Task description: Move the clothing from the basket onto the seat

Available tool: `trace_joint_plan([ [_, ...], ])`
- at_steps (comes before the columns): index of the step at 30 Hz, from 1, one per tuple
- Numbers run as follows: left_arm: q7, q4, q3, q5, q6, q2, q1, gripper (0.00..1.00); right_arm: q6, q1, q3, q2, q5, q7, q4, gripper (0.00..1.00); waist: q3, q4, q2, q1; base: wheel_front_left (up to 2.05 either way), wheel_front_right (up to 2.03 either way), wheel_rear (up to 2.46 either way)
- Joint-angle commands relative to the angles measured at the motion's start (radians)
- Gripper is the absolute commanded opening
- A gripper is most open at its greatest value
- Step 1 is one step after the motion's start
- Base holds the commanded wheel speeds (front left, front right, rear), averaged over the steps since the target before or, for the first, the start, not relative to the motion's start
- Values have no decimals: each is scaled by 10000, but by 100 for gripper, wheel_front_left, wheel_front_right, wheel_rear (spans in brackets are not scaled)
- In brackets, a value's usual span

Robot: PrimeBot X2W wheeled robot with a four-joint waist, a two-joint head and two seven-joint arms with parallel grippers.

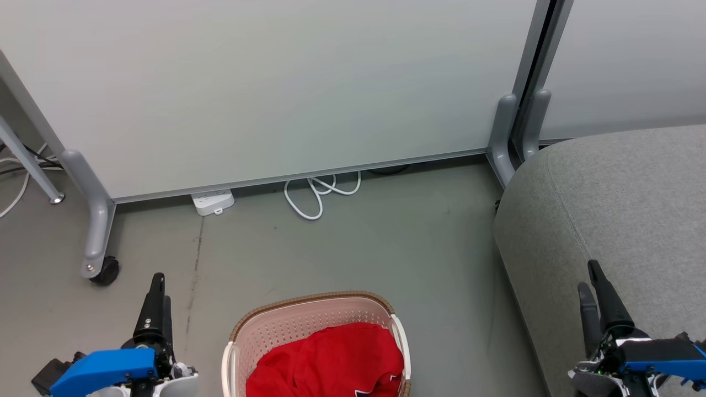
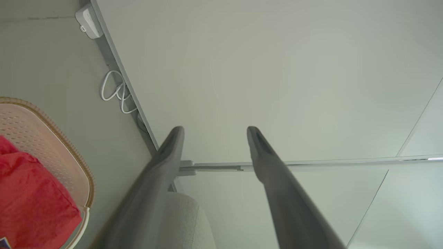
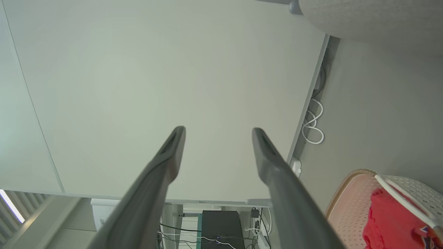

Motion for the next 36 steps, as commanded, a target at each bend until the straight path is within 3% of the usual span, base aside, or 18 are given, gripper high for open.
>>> trace_joint_plan([
  [1, -127, -245, -32, 401, -16, 84, -357, 100, 7, -199, 1, -44, -453, -124, -252, 100, 6, 8, -1, 0, 0, 0, 0],
  [36, -1480, -649, -1088, 7420, 543, 127, -507, 100, 17, -251, 887, -200, -7326, -1473, -698, 100, 87, 134, -1, 0, 0, 0, 0],
])
